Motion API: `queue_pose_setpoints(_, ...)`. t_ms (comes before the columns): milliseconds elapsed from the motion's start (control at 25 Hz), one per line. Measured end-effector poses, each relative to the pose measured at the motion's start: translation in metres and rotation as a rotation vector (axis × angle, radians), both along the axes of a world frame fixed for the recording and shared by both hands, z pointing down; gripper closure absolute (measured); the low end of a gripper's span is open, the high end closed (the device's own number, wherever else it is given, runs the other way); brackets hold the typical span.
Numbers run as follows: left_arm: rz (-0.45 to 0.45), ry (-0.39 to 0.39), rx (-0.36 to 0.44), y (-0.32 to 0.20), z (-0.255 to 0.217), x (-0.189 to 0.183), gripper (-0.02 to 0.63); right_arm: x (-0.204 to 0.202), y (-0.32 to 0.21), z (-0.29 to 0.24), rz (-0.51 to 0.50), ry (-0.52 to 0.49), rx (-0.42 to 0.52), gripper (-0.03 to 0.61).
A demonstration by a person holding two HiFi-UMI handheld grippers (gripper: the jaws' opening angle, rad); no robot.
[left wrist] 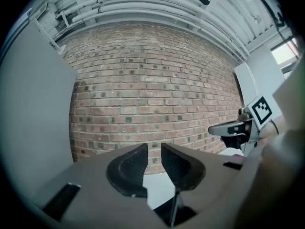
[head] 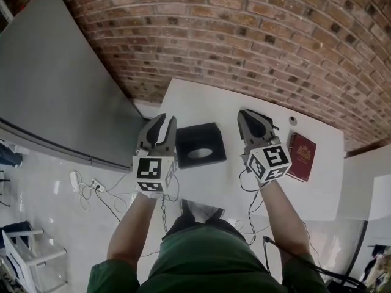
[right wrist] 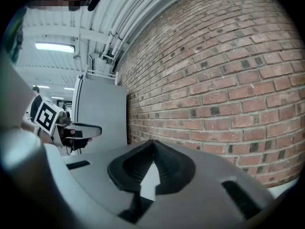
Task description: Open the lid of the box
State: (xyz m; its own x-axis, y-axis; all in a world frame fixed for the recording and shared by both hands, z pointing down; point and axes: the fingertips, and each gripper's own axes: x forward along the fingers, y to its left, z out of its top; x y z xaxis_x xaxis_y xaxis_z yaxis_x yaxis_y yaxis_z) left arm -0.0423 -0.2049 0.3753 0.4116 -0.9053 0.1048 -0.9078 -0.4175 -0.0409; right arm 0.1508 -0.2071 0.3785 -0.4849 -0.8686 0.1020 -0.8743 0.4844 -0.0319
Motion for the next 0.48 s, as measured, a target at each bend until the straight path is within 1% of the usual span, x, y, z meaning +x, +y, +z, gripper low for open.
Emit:
queue_pose_setpoints(120,0.019,0.017,0.006,0.008,-0.007,0.007,0.567,0.0,0.008,-0.006,-0.001,0.004,0.018,0.574)
queue_pose_setpoints(200,0.035,0.02,0.012,0.014,-0.011,0.011,0.579,0.0,0.014,-0.009,-0.002,0.014,0.034,0.574)
queue_pose_setpoints(320,0.052,0.018,0.03,0.024,-0.018,0.014,0.59,0.0,0.023,-0.016,0.005,0.027,0.063,0.574)
queue_pose_setpoints(480,0.038,0.003,0.067,0.03,-0.03,0.01,0.592,0.004,0.034,-0.031,0.027,0.022,0.102,0.575)
